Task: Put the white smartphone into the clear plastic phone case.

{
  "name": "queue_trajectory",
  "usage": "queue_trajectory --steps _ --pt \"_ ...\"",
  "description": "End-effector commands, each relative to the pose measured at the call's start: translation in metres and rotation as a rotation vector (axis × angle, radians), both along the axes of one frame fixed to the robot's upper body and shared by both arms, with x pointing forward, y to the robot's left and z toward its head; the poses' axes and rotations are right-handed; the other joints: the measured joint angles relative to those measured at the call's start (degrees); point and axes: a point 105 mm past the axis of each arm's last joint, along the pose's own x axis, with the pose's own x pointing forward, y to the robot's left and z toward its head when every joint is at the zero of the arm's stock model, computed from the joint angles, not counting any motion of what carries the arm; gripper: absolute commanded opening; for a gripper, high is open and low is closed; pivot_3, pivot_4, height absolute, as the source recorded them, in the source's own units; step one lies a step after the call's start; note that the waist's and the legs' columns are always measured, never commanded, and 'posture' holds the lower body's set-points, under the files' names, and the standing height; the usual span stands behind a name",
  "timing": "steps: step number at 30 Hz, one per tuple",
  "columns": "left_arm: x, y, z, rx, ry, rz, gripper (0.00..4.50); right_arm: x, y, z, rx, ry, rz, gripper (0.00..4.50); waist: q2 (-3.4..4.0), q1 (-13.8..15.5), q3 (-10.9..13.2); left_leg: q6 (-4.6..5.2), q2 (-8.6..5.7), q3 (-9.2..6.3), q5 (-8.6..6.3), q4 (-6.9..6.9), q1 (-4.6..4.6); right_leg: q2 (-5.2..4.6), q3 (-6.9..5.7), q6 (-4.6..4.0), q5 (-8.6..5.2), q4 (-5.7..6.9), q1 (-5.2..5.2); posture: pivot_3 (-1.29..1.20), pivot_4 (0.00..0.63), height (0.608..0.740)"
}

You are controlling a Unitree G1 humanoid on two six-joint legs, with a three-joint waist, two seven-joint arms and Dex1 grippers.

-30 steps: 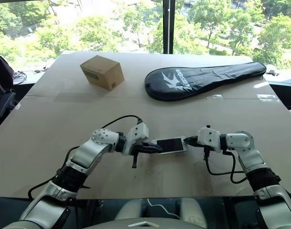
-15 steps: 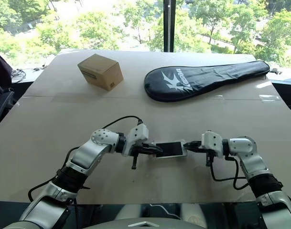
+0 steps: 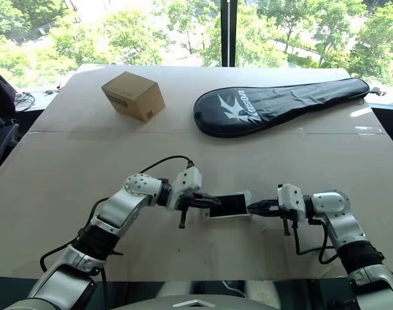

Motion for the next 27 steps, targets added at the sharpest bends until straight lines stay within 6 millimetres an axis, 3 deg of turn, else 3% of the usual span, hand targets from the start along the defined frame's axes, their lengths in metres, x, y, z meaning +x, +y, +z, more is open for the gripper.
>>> queue_trajectory --steps 1,27 --pt "-0.007 -0.001 -0.012 0.035 0.039 -0.017 0.0 -0.034 0.0 -0.036 -0.114 0.155 0.106 0.12 0.26 0.07 0.17 0.0 0.0 0.0 0.0 0.02 -0.01 -0.01 0.0 0.0 0.0 0.01 0.0 0.0 0.15 0.74" --pt "-0.008 -0.001 -0.01 0.039 0.043 -0.013 0.0 -0.033 -0.017 -0.068 -0.328 0.252 0.012 0.12 -0.05 0.17 -0.04 -0.01 -0.01 -0.06 0.0 0.12 0.07 -0.02 -0.01 -0.13 -0.06 0.06 0.13 0.0 0.15 0.74"
